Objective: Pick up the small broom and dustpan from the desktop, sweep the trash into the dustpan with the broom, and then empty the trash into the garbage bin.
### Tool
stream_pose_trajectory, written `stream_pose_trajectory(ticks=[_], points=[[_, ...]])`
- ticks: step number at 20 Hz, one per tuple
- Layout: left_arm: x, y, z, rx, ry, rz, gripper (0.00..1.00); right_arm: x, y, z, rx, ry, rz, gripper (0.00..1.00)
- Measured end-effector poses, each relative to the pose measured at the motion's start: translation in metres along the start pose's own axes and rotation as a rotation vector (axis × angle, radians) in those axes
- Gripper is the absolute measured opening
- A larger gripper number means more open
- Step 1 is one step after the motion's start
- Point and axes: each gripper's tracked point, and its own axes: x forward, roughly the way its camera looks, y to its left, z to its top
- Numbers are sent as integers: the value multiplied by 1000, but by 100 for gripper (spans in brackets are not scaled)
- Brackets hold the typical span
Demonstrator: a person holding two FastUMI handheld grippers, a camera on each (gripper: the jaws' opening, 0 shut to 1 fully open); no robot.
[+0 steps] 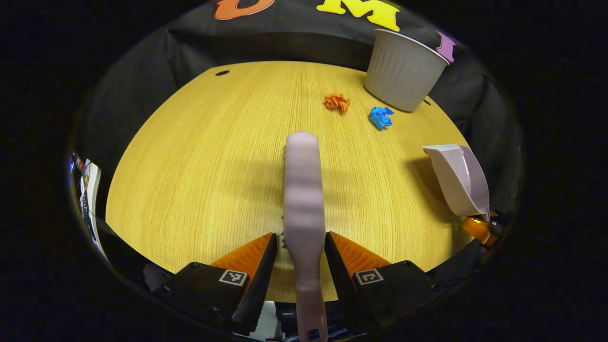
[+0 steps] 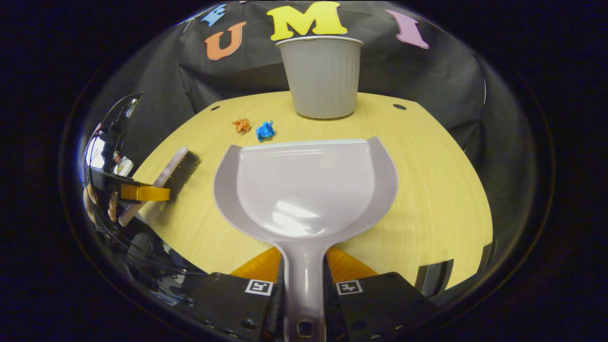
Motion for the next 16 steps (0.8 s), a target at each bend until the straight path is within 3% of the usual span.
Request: stream_pose_trajectory(ticks=[3, 4, 6, 8, 9, 10, 16], points=[[0, 16, -4, 26, 21, 18, 59, 1, -11, 6, -23, -3, -28, 33], [0, 18, -3, 34, 23, 17, 42, 1, -14, 9, -34, -2, -33, 33], [2, 19, 0, 75, 29, 7, 32, 1, -18, 13, -52, 14, -35, 33], [3, 23, 6, 66, 35, -2, 28, 1, -24, 18, -86, 29, -41, 33], [2, 27, 13, 64, 29, -2, 32, 1, -26, 22, -101, 37, -46, 34], [2, 32, 23, 60, 19, 4, 28, 1, -28, 24, -116, 47, -50, 34], [5, 48, 103, 87, 0, -17, 27, 9, -23, 30, -181, 165, -1, 33]])
